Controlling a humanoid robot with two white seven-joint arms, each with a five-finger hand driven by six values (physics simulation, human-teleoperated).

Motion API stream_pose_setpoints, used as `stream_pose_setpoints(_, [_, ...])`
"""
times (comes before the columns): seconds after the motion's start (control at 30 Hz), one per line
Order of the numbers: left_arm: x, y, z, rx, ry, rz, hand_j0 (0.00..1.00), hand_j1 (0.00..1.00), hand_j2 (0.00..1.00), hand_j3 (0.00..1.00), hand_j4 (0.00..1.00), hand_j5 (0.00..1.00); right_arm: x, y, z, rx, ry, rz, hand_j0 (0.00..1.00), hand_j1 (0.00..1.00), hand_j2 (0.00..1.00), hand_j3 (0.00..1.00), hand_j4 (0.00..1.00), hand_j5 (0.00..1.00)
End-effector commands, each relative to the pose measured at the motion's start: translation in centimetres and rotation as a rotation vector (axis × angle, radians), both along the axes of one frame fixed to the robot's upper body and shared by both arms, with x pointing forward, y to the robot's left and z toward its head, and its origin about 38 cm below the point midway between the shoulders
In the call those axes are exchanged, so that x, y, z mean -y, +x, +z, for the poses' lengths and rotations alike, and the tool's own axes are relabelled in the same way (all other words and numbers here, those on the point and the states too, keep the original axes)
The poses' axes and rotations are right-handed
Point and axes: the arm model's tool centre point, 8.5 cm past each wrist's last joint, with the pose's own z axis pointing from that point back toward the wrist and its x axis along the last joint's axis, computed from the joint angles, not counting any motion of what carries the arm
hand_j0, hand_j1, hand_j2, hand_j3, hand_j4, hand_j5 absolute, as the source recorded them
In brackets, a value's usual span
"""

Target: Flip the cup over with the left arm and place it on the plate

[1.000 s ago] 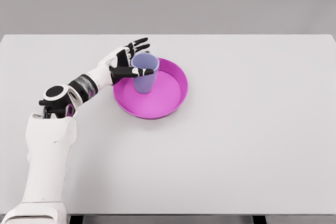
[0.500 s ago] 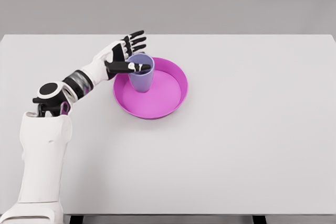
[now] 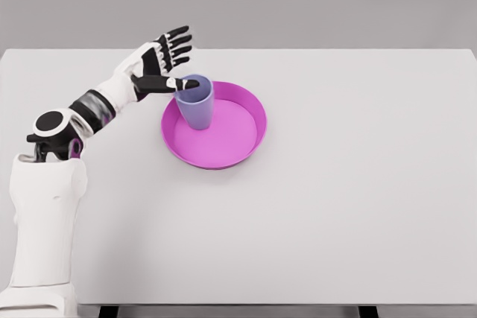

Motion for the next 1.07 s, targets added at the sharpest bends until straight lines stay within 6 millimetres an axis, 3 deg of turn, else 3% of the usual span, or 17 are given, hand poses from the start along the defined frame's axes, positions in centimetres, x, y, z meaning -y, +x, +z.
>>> stream_pose_setpoints(0.0, [-1.7, 0.0, 0.5, 0.037, 0.031, 0.019, 1.00, 1.00, 1.00, 1.00, 1.00, 1.00, 0.0, 0.0, 0.0, 0.001, 0.001, 0.000, 1.00, 1.00, 1.00, 1.00, 1.00, 1.00])
stream_pose_setpoints(0.17, [-9.1, -0.5, 2.0, 0.071, 0.120, 0.134, 1.00, 1.00, 1.00, 1.00, 1.00, 1.00, 0.0, 0.0, 0.0, -0.001, 0.001, 0.000, 1.00, 1.00, 1.00, 1.00, 1.00, 1.00])
stream_pose_setpoints(0.33, [-13.0, -2.1, 3.1, 0.263, 0.227, 0.155, 1.00, 1.00, 1.00, 1.00, 1.00, 1.00, 0.0, 0.0, 0.0, 0.000, -0.001, 0.000, 1.00, 1.00, 1.00, 1.00, 1.00, 1.00])
stream_pose_setpoints(0.43, [-13.1, -2.9, 3.6, 0.382, 0.212, 0.143, 1.00, 1.00, 1.00, 1.00, 1.00, 1.00, 0.0, 0.0, 0.0, 0.001, 0.001, 0.000, 1.00, 1.00, 1.00, 1.00, 1.00, 1.00])
stream_pose_setpoints(0.53, [-13.1, -3.9, 2.3, 0.389, 0.185, 0.129, 1.00, 1.00, 1.00, 1.00, 1.00, 1.00, 0.0, 0.0, 0.0, 0.001, 0.001, 0.000, 1.00, 1.00, 1.00, 1.00, 1.00, 1.00])
stream_pose_setpoints(0.7, [-13.0, -4.3, 2.7, 0.466, 0.192, 0.124, 1.00, 1.00, 1.00, 1.00, 1.00, 1.00, 0.0, 0.0, 0.0, 0.001, 0.001, 0.000, 1.00, 1.00, 1.00, 1.00, 1.00, 1.00])
stream_pose_setpoints(0.83, [-13.3, -5.8, -0.3, 0.398, 0.199, 0.123, 1.00, 1.00, 1.00, 1.00, 1.00, 1.00, 0.0, 0.0, 0.0, 0.001, 0.001, 0.000, 1.00, 1.00, 1.00, 1.00, 1.00, 1.00])
stream_pose_setpoints(1.03, [-13.2, -6.1, -0.7, 0.390, 0.211, 0.120, 1.00, 1.00, 1.00, 1.00, 1.00, 1.00, 0.0, 0.0, 0.0, -0.001, 0.001, 0.000, 1.00, 1.00, 1.00, 1.00, 1.00, 1.00])
